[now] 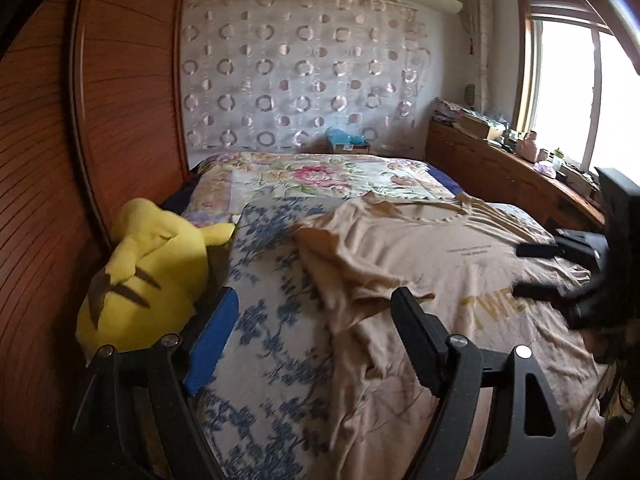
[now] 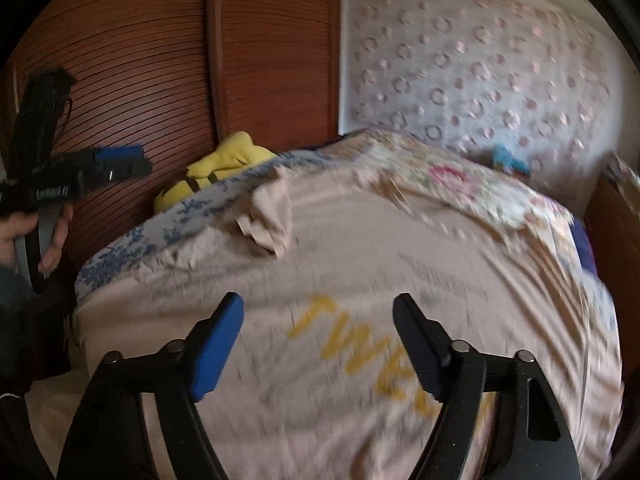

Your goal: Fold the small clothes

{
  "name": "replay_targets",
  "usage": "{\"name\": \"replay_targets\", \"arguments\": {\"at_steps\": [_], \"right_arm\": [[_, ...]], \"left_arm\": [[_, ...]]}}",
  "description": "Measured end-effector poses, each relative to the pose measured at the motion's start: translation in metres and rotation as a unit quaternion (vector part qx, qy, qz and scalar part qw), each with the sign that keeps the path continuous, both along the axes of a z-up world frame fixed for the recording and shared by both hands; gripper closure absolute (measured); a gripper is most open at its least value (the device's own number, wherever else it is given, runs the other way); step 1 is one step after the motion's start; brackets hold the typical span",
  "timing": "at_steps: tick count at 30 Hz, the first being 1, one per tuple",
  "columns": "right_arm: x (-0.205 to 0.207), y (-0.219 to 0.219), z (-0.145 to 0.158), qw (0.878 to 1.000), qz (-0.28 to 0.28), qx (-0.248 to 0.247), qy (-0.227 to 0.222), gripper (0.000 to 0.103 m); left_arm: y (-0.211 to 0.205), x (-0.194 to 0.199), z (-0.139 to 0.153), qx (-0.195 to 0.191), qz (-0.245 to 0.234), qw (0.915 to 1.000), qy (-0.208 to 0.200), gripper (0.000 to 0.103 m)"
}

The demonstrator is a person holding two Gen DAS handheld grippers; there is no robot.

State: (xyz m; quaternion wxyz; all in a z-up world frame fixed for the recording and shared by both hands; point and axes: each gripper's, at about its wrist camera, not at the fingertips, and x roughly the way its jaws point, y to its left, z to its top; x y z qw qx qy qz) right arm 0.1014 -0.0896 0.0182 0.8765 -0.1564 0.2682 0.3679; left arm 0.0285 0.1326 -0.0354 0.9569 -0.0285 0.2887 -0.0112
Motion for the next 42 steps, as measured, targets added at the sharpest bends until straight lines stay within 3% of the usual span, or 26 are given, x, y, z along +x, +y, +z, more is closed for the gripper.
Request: {"name": "replay_targets", "arguments": {"at_steps": [3, 6, 11, 13, 21, 24, 25, 30, 35, 40, 41, 42], "right_arm": [[0.019, 0.026, 0.002, 0.999, 0.033, -0.003, 0.012, 0.052], [0.04, 0.051, -0.003, 0.998, 0.061, -0.001, 0.035, 0.062], [0.065, 0.087, -0.018, 0.993, 0.093, -0.004, 0.07, 0.066], [0.069, 0.104, -0.025, 0.99, 0.113, -0.013, 0.08, 0.075], [0.096, 0.143, -0.055, 0.986, 0.117, -0.075, 0.092, 0.076], [0.101, 0.146, -0.059, 0.987, 0.111, -0.091, 0.079, 0.098], [0.105, 0.144, -0.058, 0.987, 0.111, -0.082, 0.087, 0.1], [0.114, 0.117, -0.042, 0.994, 0.076, -0.024, 0.072, 0.101], [0.13, 0.077, -0.032, 0.998, -0.007, 0.016, 0.06, 0.101], [0.149, 0.058, -0.04, 0.995, -0.077, 0.006, 0.058, 0.099], [0.15, 0.057, -0.042, 0.995, -0.086, 0.001, 0.055, 0.098], [0.15, 0.057, -0.044, 0.994, -0.091, -0.011, 0.053, 0.088]], "left_arm": [[0.005, -0.003, -0.004, -0.002, 0.006, 1.0, 0.001, 0.024], [0.006, -0.005, -0.008, -0.006, 0.008, 0.9999, 0.001, 0.024], [0.003, -0.006, -0.013, -0.004, 0.005, 1.0, 0.006, 0.024], [0.002, -0.007, -0.016, -0.003, 0.003, 1.0, 0.009, 0.024], [-0.001, -0.009, -0.022, -0.01, -0.002, 0.9999, 0.013, 0.024], [-0.004, -0.009, -0.023, -0.01, -0.004, 0.9998, 0.014, 0.024], [-0.005, -0.009, -0.024, -0.01, -0.005, 0.9998, 0.014, 0.024], [-0.007, -0.01, -0.024, -0.012, -0.005, 0.9998, 0.015, 0.024], [-0.009, -0.01, -0.025, -0.015, -0.006, 0.9997, 0.016, 0.024], [-0.013, -0.006, -0.029, -0.016, -0.01, 0.9995, 0.023, 0.024], [-0.014, -0.005, -0.029, -0.017, -0.012, 0.9995, 0.025, 0.024], [-0.016, -0.004, -0.03, -0.017, -0.013, 0.9994, 0.027, 0.024]]}}
